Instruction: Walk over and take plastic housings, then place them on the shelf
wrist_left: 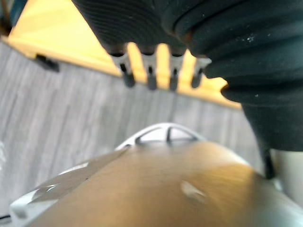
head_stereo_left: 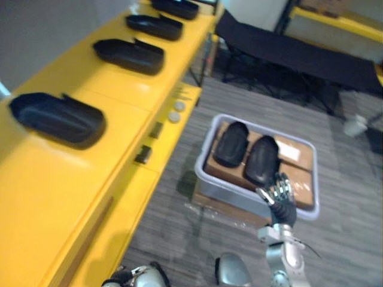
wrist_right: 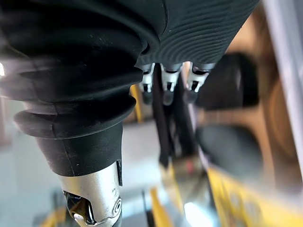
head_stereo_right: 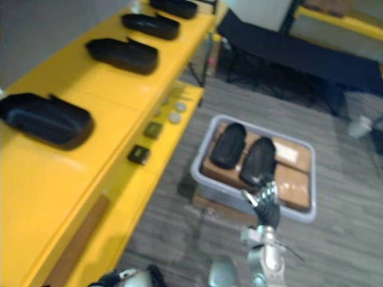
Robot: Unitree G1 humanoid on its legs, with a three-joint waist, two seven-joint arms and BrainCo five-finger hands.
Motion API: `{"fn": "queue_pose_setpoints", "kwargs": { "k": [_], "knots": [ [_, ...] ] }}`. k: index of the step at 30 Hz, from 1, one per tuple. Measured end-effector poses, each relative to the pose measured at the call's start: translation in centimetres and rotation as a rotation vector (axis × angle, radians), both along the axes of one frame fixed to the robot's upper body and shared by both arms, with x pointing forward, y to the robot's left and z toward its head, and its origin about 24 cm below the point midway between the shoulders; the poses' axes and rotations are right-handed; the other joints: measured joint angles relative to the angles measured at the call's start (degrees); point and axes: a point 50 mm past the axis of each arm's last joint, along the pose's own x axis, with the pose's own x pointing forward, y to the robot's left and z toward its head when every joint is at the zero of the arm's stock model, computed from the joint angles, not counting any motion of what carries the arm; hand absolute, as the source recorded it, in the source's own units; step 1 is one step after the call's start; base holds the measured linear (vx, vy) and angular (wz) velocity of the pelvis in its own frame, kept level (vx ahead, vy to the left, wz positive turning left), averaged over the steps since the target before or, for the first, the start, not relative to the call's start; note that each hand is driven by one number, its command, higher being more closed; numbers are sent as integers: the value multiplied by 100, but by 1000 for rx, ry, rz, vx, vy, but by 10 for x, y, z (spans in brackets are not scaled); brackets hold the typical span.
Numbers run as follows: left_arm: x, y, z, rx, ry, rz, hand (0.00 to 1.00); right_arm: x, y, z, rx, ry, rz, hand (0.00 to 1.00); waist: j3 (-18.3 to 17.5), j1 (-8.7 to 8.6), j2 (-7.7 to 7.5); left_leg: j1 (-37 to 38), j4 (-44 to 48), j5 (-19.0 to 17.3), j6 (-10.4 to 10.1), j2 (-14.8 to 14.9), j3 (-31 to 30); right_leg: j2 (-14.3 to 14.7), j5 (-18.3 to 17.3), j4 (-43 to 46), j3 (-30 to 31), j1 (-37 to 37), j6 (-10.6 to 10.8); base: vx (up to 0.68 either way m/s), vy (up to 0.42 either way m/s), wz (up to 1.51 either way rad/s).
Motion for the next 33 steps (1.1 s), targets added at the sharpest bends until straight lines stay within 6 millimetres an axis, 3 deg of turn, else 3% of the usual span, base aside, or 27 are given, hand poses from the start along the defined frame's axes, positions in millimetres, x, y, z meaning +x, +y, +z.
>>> {"fn": "queue_pose_setpoints", "kwargs": {
  "k": [1,3,4,6,8,9,10,11,13,14,16,21,24,25,27,29,30,33],
  "knots": [
    [-5,-3,-2,-13,10,3,0,-3,-4,-2,-5,10,-15,0,-60,-21,108,54,-262,173,-22,83,100,109,46,-281,15,-22,-43,-154,-145,-97],
    [-13,-6,-4,-34,20,36,0,-10,-8,-7,-12,37,-21,0,-98,-81,195,136,-324,272,-134,256,271,260,156,-349,46,-156,124,-121,-148,-81],
    [-16,-8,-5,-42,15,47,0,-14,-9,-9,-14,51,-8,0,-124,-75,244,136,-278,311,-198,397,296,400,270,-502,40,-193,311,-96,-120,-65],
    [-18,-5,-4,-59,-6,98,0,-14,-5,-10,-12,44,37,0,-88,-35,180,49,-71,328,-210,525,235,498,185,-878,-1,-119,667,-99,-152,-65],
    [-10,4,2,-58,-77,147,0,-3,8,-6,-3,12,105,0,24,130,-55,-328,398,293,-214,542,-446,518,-38,-1459,-24,-111,1006,-142,-247,-86],
    [-7,5,3,-61,-97,167,0,2,10,-4,-3,-2,117,0,75,185,-60,-447,492,244,-271,544,-686,545,-74,-1602,-18,-125,1058,-186,-229,-89],
    [-2,3,3,-77,-129,202,0,15,9,0,6,-26,124,0,189,232,-9,-613,588,84,-452,556,-1066,616,-114,-1787,7,-201,1173,-169,-131,-56],
    [0,1,4,-84,-143,210,0,22,5,-1,10,-25,116,0,305,208,91,-678,603,60,-488,569,-1208,675,-40,-1784,26,-249,1151,-223,-65,-39],
    [3,-15,1,-120,-170,219,0,31,-24,-13,20,40,8,0,580,251,288,-737,494,32,-537,275,-1552,545,-40,-1743,45,-373,1205,-245,47,2],
    [0,-19,0,-127,-166,232,0,31,-31,-17,18,61,-15,0,607,272,318,-744,451,20,-557,183,-1636,492,-62,-1751,42,-383,1205,-213,93,6],
    [-13,-22,-4,-117,-145,330,0,33,-49,-28,3,128,-85,0,627,355,351,-795,214,19,-565,-195,-2011,357,-31,-1942,12,-405,1232,-100,75,-3],
    [-17,-20,-3,-99,-146,334,0,57,-63,-17,-17,119,-107,0,781,459,302,-1020,227,72,-536,-453,-2612,337,144,-2098,-171,-399,1258,-8,17,12],
    [-7,-22,0,-118,-192,325,0,86,-78,2,-53,96,-123,0,936,593,384,-1192,321,175,-427,-513,-2866,335,308,-2121,-391,-382,1265,62,-2,31],
    [-2,-24,1,-131,-217,320,0,105,-83,22,-79,49,-120,0,1098,642,437,-1244,332,229,-370,-554,-2975,336,362,-2120,-463,-357,1253,67,-6,29],
    [0,-26,1,-142,-227,326,0,122,-87,41,-101,5,-121,0,1174,738,496,-1331,329,248,-345,-581,-3078,339,363,-2126,-532,-385,1251,49,-8,26],
    [0,-30,1,-158,-230,343,0,144,-95,74,-133,-61,-143,0,1237,859,584,-1430,309,266,-328,-647,-3251,315,363,-2125,-703,-387,1250,34,-4,29],
    [0,-31,1,-163,-231,343,0,149,-98,82,-142,-75,-152,0,1246,902,600,-1456,309,269,-325,-662,-3274,305,363,-2125,-741,-393,1250,16,10,30],
    [0,-37,-1,-193,-229,339,0,166,-116,131,-187,-183,-230,0,1327,1099,714,-1613,323,301,-279,-768,-3382,226,359,-2041,-851,-505,1247,-7,37,24]
  ]
}}
